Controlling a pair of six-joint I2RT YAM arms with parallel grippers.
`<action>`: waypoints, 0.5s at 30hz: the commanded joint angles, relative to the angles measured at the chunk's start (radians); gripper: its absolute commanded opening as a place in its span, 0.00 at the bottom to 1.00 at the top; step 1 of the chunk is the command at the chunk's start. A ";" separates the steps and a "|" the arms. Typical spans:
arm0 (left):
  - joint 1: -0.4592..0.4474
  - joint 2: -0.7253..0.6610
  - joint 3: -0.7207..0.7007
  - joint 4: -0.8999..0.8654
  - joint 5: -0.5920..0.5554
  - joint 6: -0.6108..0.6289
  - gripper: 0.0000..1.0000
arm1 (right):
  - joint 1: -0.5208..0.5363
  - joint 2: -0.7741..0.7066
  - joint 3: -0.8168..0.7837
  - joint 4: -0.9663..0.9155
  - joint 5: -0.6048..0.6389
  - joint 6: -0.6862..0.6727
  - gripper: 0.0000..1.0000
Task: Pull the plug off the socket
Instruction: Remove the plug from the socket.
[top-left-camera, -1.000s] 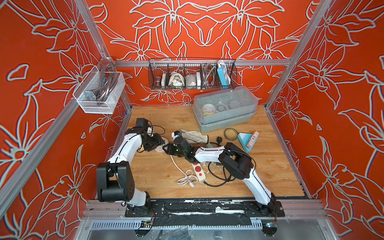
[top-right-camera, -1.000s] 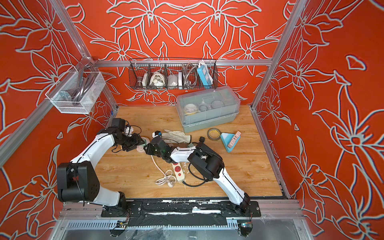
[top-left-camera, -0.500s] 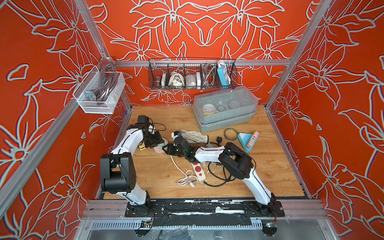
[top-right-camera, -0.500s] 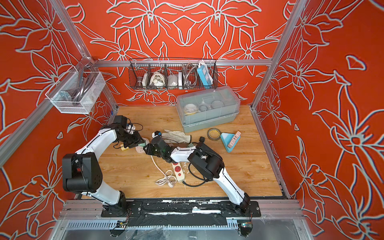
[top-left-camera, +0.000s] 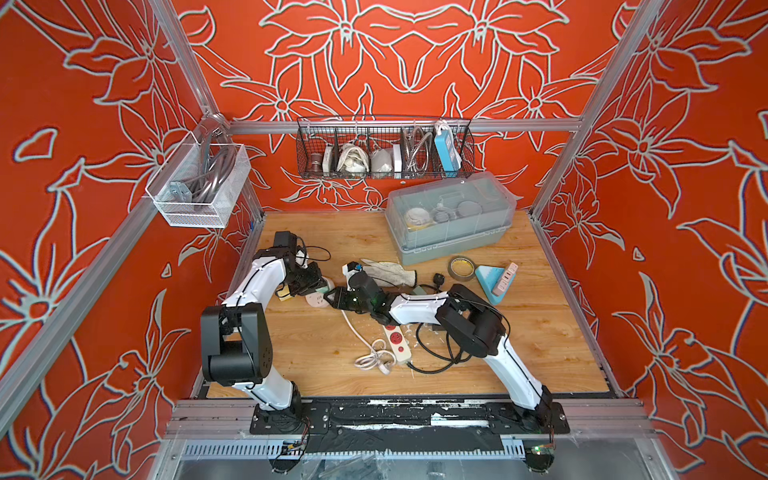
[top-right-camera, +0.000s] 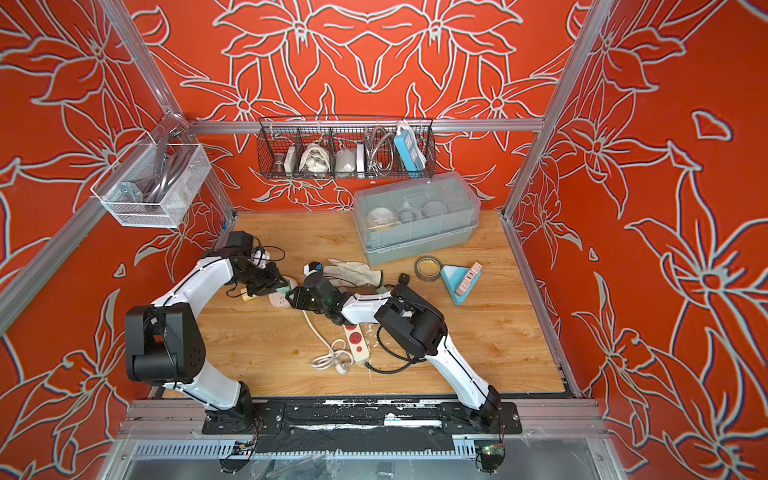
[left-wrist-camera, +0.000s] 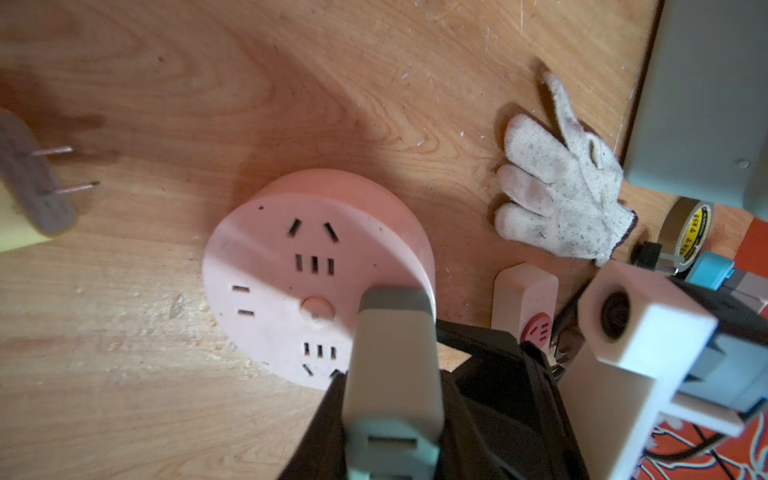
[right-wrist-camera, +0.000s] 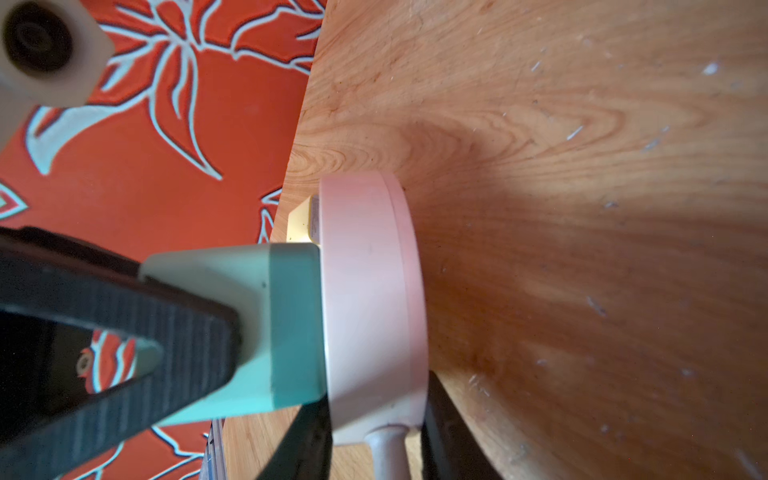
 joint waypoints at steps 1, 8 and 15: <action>0.010 0.007 -0.010 -0.018 0.087 -0.045 0.00 | 0.008 0.048 0.047 0.035 -0.028 -0.005 0.44; 0.036 0.004 0.001 -0.024 0.121 -0.043 0.00 | 0.008 0.088 0.070 0.048 -0.031 -0.010 0.46; 0.063 0.008 0.000 -0.017 0.166 -0.043 0.00 | 0.008 0.111 0.064 0.164 -0.030 -0.004 0.21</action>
